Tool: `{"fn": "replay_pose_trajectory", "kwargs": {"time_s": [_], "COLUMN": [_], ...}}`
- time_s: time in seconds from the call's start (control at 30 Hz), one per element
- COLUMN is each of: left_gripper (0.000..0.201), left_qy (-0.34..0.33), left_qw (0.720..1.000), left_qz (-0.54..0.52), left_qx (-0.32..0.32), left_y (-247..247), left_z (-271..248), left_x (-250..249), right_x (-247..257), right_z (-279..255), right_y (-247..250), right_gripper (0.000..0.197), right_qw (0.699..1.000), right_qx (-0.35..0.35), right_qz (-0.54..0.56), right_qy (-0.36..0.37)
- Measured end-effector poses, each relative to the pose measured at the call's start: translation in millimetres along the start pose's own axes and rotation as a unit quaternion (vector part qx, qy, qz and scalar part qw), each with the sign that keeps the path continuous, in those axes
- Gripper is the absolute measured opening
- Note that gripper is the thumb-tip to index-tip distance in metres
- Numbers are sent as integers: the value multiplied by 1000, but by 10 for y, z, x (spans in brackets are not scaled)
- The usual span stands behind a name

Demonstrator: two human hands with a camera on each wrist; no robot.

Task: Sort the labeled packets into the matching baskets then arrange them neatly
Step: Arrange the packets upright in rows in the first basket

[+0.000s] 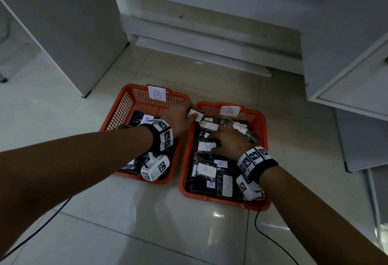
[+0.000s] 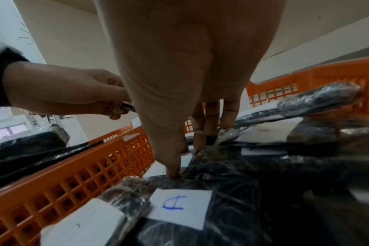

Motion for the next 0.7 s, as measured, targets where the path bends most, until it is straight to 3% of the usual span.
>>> {"fn": "replay_pose_trajectory", "kwargs": {"time_s": [0.33,0.47,0.53,0.63,0.7], "left_gripper": [23,16,16,18,18], "left_qy": [-5,-5,2,3,-2], "left_qw": [1000,1000,1000,1000,1000], "left_qz": [10,-19,-19,-15,-10], "left_qx": [-1,-4,-8,-14,-12], "left_y": [-59,-44,-27,-18,-27], "left_z": [-1,26,38,55,60], "left_x": [-39,8,53,102,108], "right_x": [108,-140,-420,-758,-827], "right_z": [4,-98,-170,-259,-290], "right_y": [46,434,575,520,430], "right_gripper": [47,25,30,43,37], "right_qw": [995,991,980,980,982], "right_qx": [-11,-130,-171,-93,-36], "right_qz": [-97,-28,-34,-15,-22], "right_qy": [13,-31,-95,-172,-184]}}
Point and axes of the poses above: each hand's wrist, its own z-axis towards the middle knuckle, its own y-axis out of the back of the hand, x = y × z, the point moved 5 cm from there along z, towards the middle knuckle, and after that the axes turned 4 degrees about -x, right-handed, at the moved point
